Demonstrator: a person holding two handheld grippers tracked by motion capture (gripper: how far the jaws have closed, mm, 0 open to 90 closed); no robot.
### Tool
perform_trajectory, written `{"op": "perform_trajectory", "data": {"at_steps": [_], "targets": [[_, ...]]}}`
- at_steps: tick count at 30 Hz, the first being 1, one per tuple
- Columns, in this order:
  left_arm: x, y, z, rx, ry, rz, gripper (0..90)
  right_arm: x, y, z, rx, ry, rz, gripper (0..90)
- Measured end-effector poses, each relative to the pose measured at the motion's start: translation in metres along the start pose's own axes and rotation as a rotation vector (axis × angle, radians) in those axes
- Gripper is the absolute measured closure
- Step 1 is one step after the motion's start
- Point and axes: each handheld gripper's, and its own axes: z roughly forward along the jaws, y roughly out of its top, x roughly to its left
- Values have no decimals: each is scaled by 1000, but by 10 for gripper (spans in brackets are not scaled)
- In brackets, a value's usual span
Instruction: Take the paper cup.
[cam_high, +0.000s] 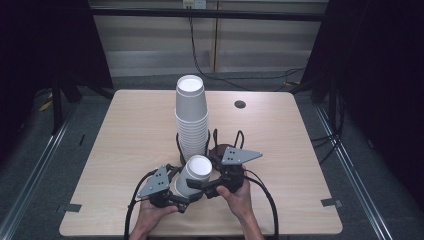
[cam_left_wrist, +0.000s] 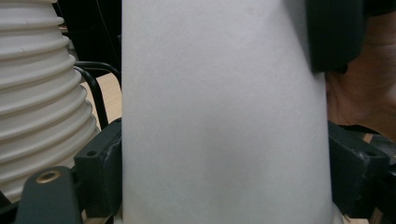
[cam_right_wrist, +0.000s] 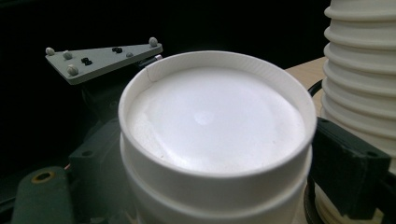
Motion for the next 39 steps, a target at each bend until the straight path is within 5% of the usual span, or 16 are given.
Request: {"op": "perform_trajectory", "data": {"at_steps": [14,26,35,39], "targets": [[7,2,-11,31,62,-9,163,-3,4,-14,-26,-10,-5,130],[12,10,-15,109,28,-8,165,-5,2,-29,16,-34,-18,130],[15,21,-8,208,2,7,169,-7,0,-37,72,-53,-30,132],[16,26,-7,280,0,47,169,-7,2,-37,91,-49,-36,131]]}}
